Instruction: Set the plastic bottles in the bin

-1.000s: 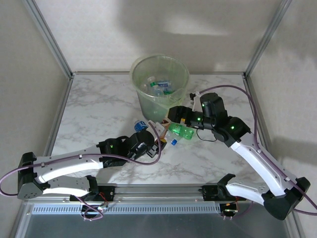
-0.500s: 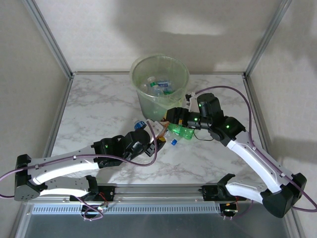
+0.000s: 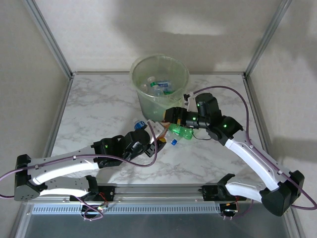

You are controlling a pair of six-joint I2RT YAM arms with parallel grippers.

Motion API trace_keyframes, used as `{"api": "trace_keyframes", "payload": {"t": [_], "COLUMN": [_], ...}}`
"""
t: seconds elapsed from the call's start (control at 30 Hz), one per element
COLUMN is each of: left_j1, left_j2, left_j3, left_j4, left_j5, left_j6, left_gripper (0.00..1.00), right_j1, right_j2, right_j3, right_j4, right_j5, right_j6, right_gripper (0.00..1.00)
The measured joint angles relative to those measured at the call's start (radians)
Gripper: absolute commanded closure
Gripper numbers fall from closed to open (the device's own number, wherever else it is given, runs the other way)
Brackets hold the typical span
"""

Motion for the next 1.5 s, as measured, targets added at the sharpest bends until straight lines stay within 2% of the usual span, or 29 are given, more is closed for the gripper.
{"api": "trace_keyframes", "payload": {"t": [0.3, 0.37, 0.47, 0.53, 0.57, 0.6, 0.77, 0.9, 1.23, 1.33, 1.5], "left_j1": [0.034, 0.040, 0.046, 0.051, 0.057, 0.064, 0.082, 0.126, 0.283, 0.353, 0.418], "left_j2": [-0.004, -0.005, -0.005, -0.008, -0.012, -0.019, -0.069, -0.117, -0.277, -0.280, -0.262], "left_j3": [0.000, 0.000, 0.000, 0.000, 0.000, 0.000, 0.000, 0.005, 0.123, 0.129, 0.072], "left_j4": [-0.002, -0.002, 0.002, 0.006, 0.013, 0.018, 0.043, 0.068, 0.132, 0.129, 0.121], "left_j5": [0.038, 0.046, 0.050, 0.047, 0.041, 0.033, 0.006, -0.002, -0.137, -0.137, -0.112], "left_j6": [0.007, 0.012, 0.016, 0.013, 0.009, 0.004, -0.021, -0.079, -0.283, -0.360, -0.509], "left_gripper": [0.49, 0.46, 0.31, 0.17, 0.04, 0.01, 0.01, 0.01, 0.01, 0.03, 0.04], "right_j1": [0.000, 0.000, 0.000, 0.000, 0.000, 0.000, 0.000, -0.007, -0.135, -0.154, -0.161], "right_j2": [0.003, 0.002, 0.002, 0.001, 0.000, -0.002, -0.005, -0.003, 0.085, 0.138, 0.232], "right_j3": [-0.002, -0.002, -0.002, -0.002, -0.002, -0.002, 0.010, 0.084, 0.326, 0.354, 0.360], "right_j4": [0.039, 0.048, 0.056, 0.058, 0.054, 0.053, 0.054, 0.055, 0.151, 0.215, 0.303], "right_j5": [-0.018, -0.020, -0.020, -0.019, -0.019, -0.018, -0.011, 0.012, 0.064, 0.110, 0.190], "right_j6": [0.008, 0.013, 0.022, 0.023, 0.022, 0.022, 0.023, 0.025, 0.056, 0.091, 0.147], "right_gripper": [0.63, 0.66, 0.68, 0.69, 0.69, 0.70, 0.70, 0.69, 0.67, 0.67, 0.67]}}
